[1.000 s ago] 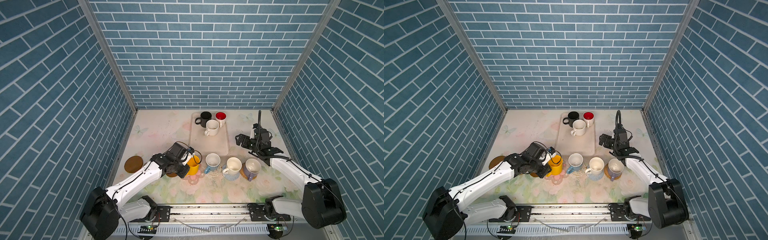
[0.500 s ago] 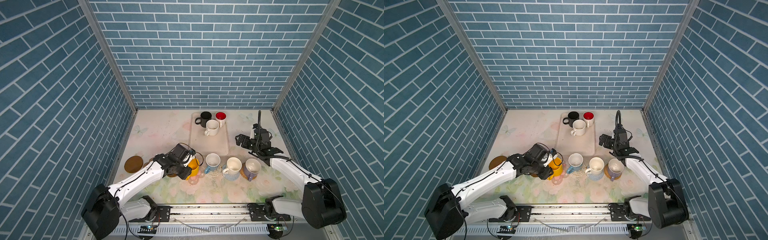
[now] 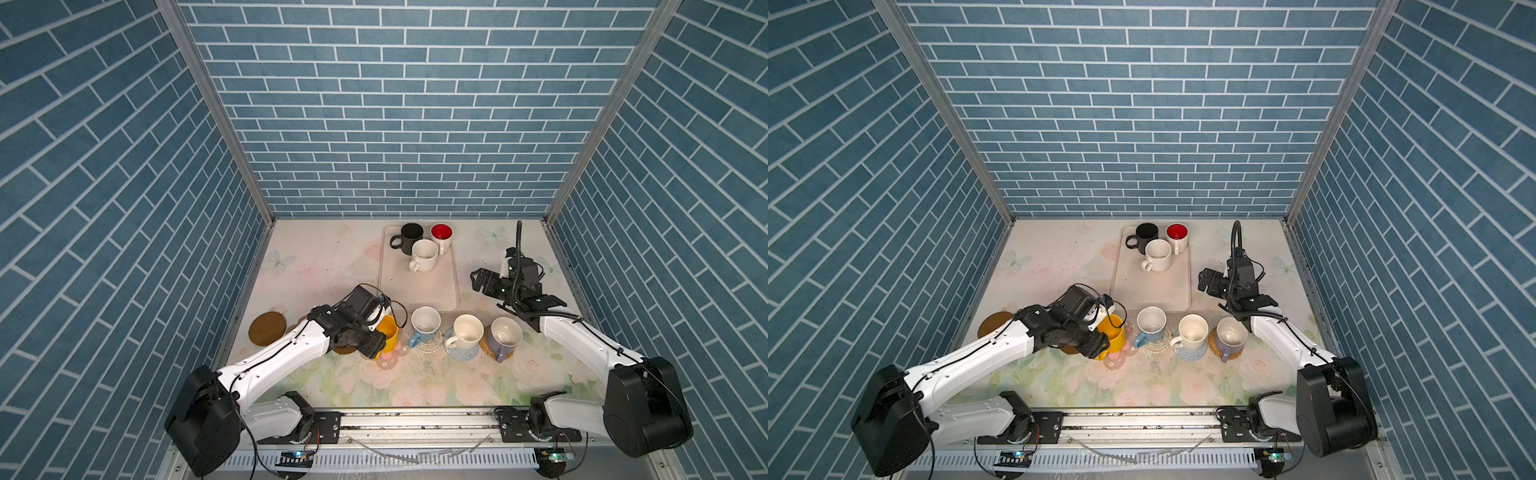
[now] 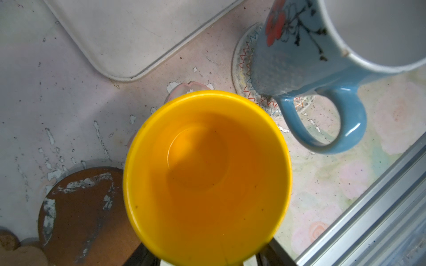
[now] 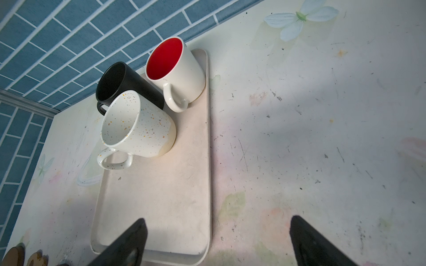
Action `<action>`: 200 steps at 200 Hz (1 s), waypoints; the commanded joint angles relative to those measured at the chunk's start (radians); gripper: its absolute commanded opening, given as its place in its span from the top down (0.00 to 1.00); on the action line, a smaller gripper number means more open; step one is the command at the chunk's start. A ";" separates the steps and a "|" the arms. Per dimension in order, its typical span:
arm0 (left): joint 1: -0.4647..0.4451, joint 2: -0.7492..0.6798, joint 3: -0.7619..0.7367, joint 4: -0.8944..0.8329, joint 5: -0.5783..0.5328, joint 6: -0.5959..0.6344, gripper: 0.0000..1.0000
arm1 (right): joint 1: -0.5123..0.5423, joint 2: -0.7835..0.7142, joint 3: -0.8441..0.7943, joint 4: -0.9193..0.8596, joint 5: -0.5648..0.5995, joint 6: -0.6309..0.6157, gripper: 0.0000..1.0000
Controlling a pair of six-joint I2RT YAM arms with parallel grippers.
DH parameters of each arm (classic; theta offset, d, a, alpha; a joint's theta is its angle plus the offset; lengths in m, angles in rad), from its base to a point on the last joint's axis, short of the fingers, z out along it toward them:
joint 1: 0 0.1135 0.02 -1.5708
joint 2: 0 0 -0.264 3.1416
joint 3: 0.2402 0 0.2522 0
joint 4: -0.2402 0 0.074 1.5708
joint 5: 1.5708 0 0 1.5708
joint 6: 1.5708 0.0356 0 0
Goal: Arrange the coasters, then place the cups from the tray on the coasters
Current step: 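Lower the yellow mug onto the pink flower coaster and open left gripper, then move left gripper over the tray above the speckled white mug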
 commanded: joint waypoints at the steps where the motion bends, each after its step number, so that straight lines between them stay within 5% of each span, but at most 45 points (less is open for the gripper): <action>1: 0.002 0.000 0.046 -0.036 -0.022 -0.027 0.33 | 0.005 0.010 -0.009 0.013 -0.006 -0.023 0.03; 89: 0.050 -0.068 0.239 -0.157 -0.162 0.003 0.24 | 0.004 -0.008 0.023 -0.030 -0.006 -0.025 0.03; 200: 0.115 0.278 0.540 -0.041 -0.008 0.078 0.27 | 0.005 -0.029 0.064 -0.100 -0.033 -0.056 0.03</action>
